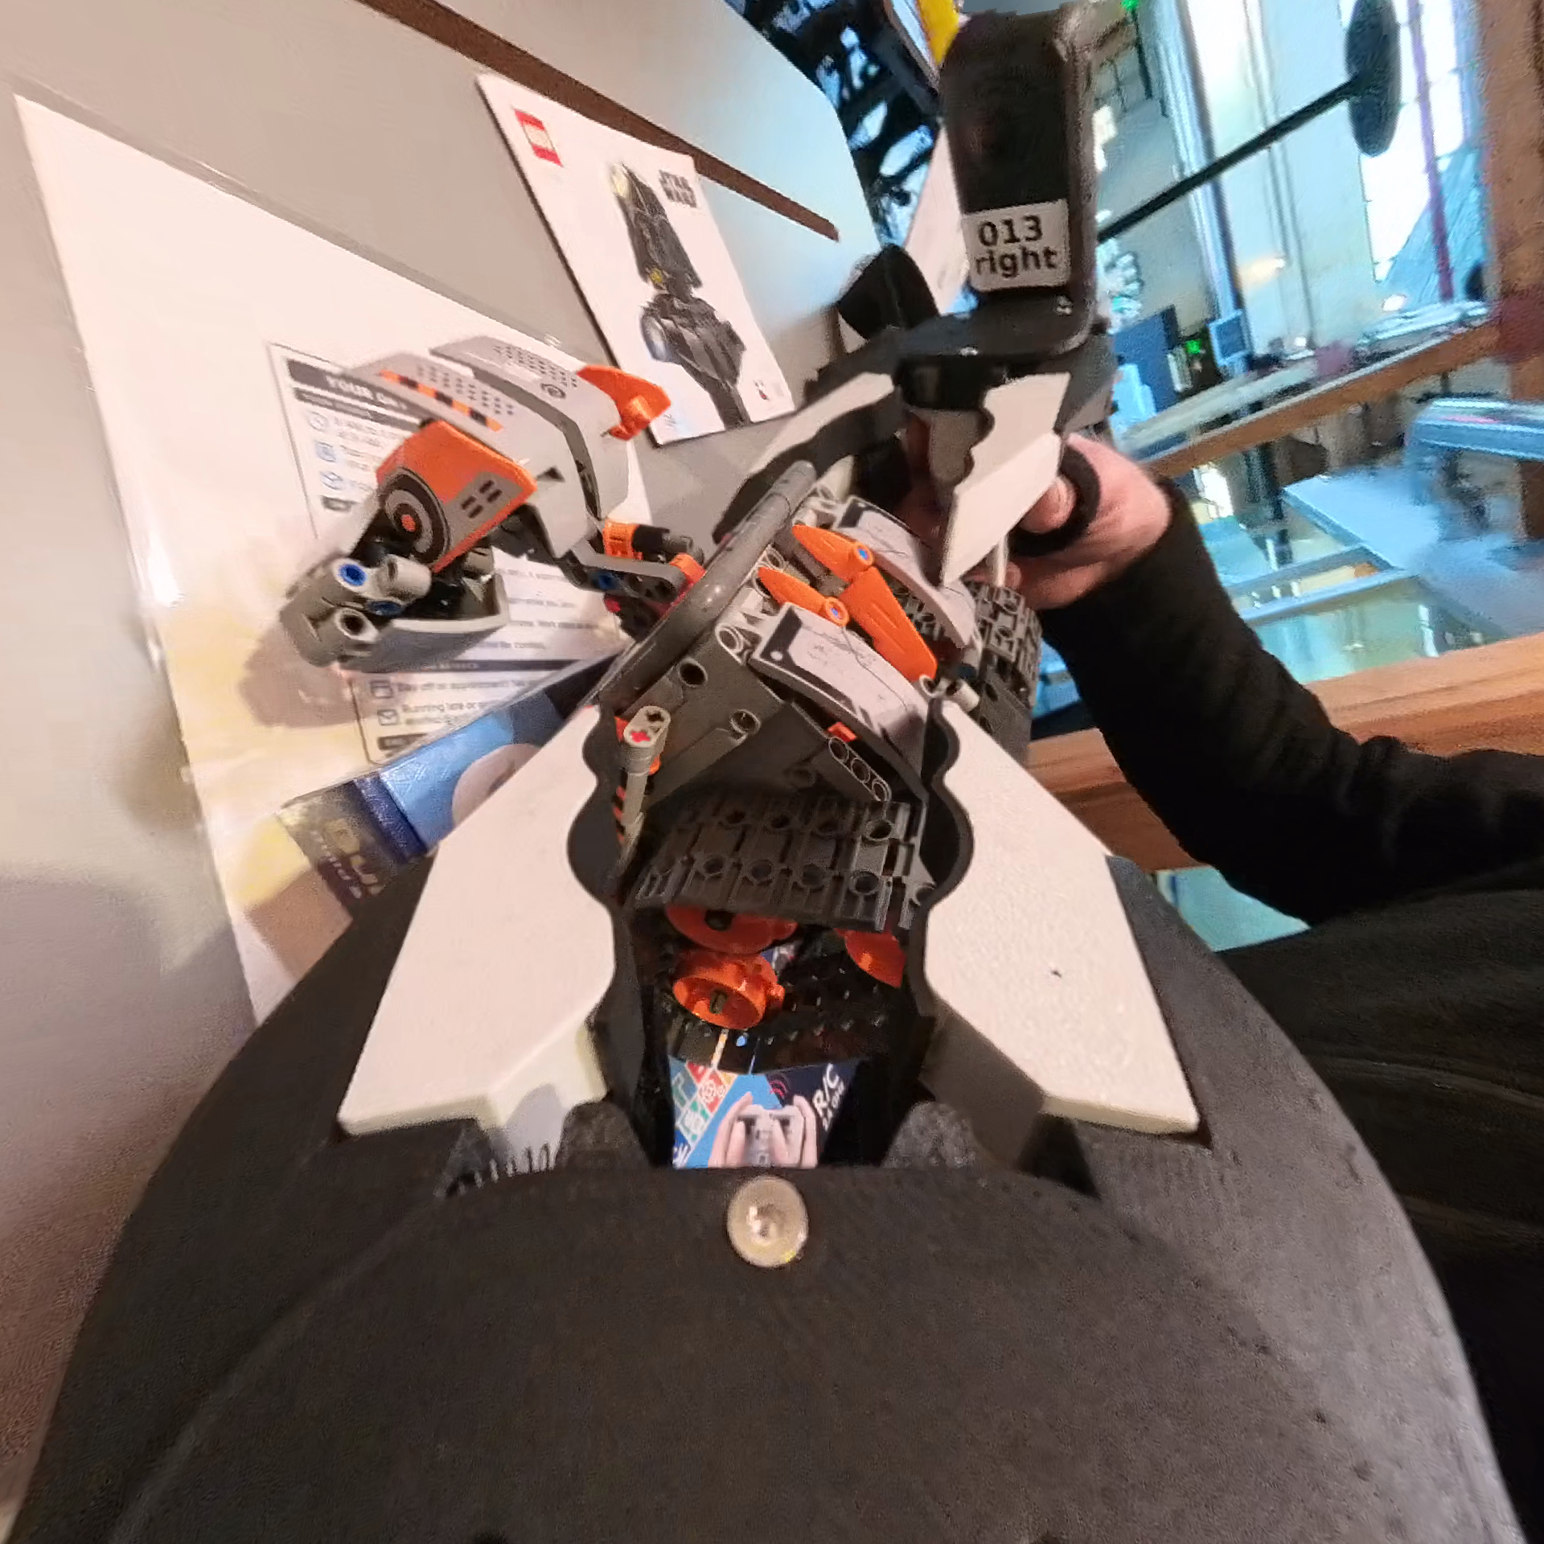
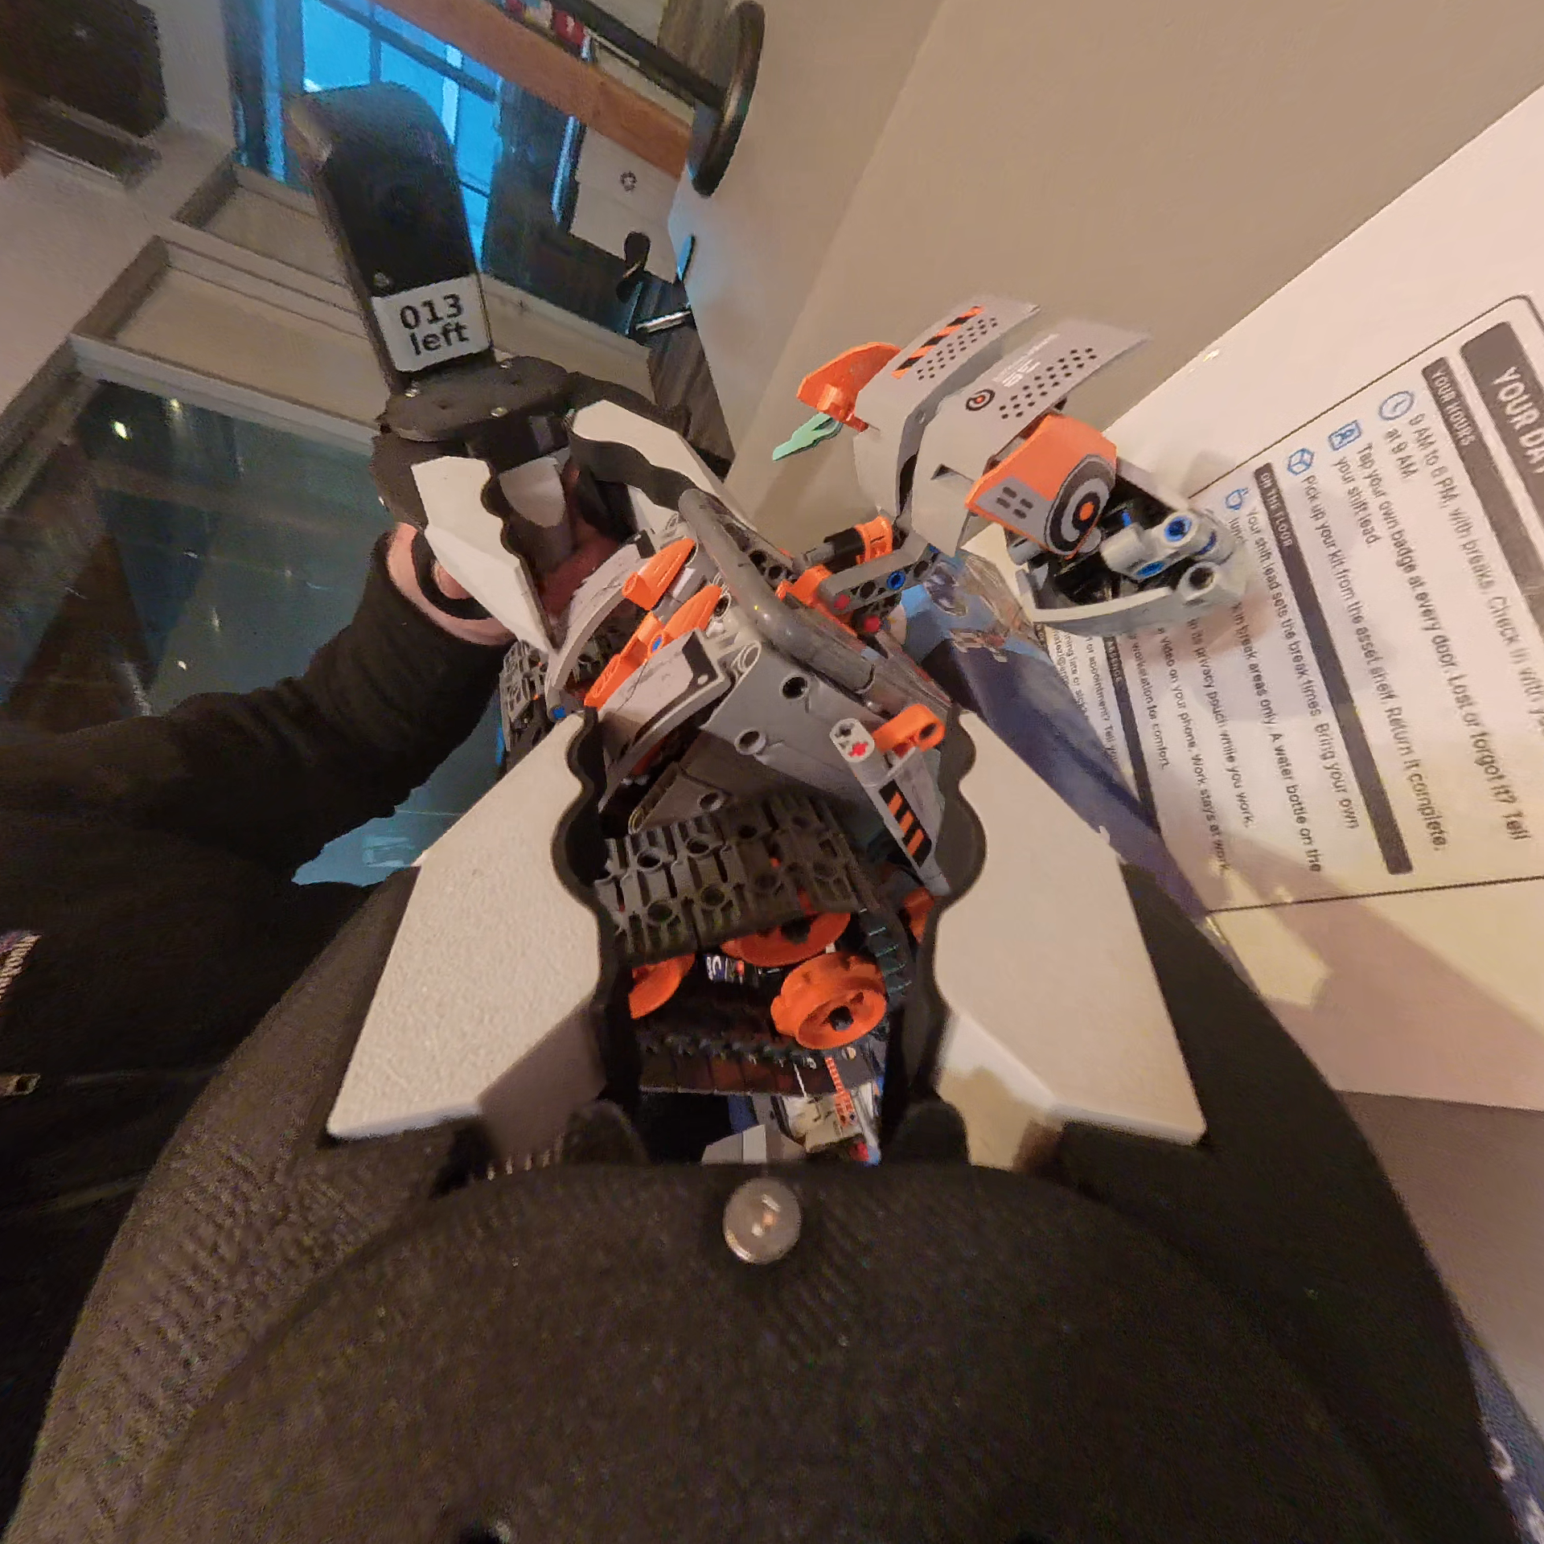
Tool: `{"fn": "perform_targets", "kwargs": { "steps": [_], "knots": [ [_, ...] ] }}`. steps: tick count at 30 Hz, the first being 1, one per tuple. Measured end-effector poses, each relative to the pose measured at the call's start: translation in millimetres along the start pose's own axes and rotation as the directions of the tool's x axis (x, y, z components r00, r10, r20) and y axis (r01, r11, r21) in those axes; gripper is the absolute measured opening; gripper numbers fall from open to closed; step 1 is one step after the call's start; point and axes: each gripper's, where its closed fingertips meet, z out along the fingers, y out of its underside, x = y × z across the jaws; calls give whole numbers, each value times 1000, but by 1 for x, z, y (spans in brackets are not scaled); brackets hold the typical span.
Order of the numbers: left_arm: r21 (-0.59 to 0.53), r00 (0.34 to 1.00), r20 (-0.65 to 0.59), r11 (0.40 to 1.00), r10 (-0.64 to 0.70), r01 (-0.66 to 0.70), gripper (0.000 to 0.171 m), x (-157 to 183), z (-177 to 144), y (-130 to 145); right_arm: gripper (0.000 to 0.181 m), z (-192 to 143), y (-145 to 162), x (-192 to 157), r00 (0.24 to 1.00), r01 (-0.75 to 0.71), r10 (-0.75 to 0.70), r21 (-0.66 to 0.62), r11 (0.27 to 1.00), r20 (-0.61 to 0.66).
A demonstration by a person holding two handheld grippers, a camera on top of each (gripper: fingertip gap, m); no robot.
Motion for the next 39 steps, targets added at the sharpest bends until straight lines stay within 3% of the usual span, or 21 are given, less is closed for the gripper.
{"fn": "perform_targets", "kwargs": {
  "steps": [6, 14, 15, 17, 18, 20, 21, 22, 25, 28, 32, 35, 39],
  "knots": [
    [-34, 997, -77, 999, -25, 22, 72, 1, 3, -1, 79, 3, -3, 1, 997, -63, 62, 29, 998, 49],
    [38, 996, -85, 999, -27, 30, 66, 7, 2, -3, 77, 0, -3, -5, 1000, -30, 29, 84, 996, 7],
    [38, 997, -80, 999, -1, 4, 66, 9, 2, -2, 77, -1, -2, -8, 1000, -7, 7, 91, 996, 3],
    [33, 995, -84, 998, 60, -57, 66, 18, 6, 3, 57, -1, -6, -21, 999, 27, -33, 136, 990, 39],
    [29, 992, -91, 996, 86, -84, 65, 24, 10, 6, 47, 2, -4, -26, 997, 64, -68, 136, 989, 31],
    [12, 991, -82, 994, 105, -104, 62, 29, 14, 12, 42, 4, 0, -24, 993, 115, -112, 106, 988, -33],
    [44, 992, -65, 993, 112, -110, 41, 29, 13, 8, 28, 2, 2, -22, 992, 121, -116, 101, 987, -51],
    [61, 992, -16, 990, 126, -125, 28, 24, 12, 5, 25, 2, 1, -23, 993, 111, -107, 112, 987, -40],
    [39, 989, -5, 988, 148, -147, 30, 23, 14, 5, 30, 3, 7, -23, 993, 112, -108, 84, 990, -44],
    [39, 985, 3, 984, 174, -174, 30, 18, 14, 0, 34, -14, -3, -26, 990, 137, -129, 145, 980, -60],
    [0, 961, -1, 961, 278, -278, 26, 9, 13, -10, 32, -35, 6, -12, 989, 132, -123, 101, 986, -84],
    [-35, 959, -56, 960, 277, -279, 20, 4, 17, -6, 24, -33, 19, -7, 991, 126, -123, 55, 991, -42],
    [-6, 921, -117, 927, 373, -376, 18, 6, 13, -7, 18, -37, 23, -4, 985, 171, -172, 74, 982, 5]
  ]
}}
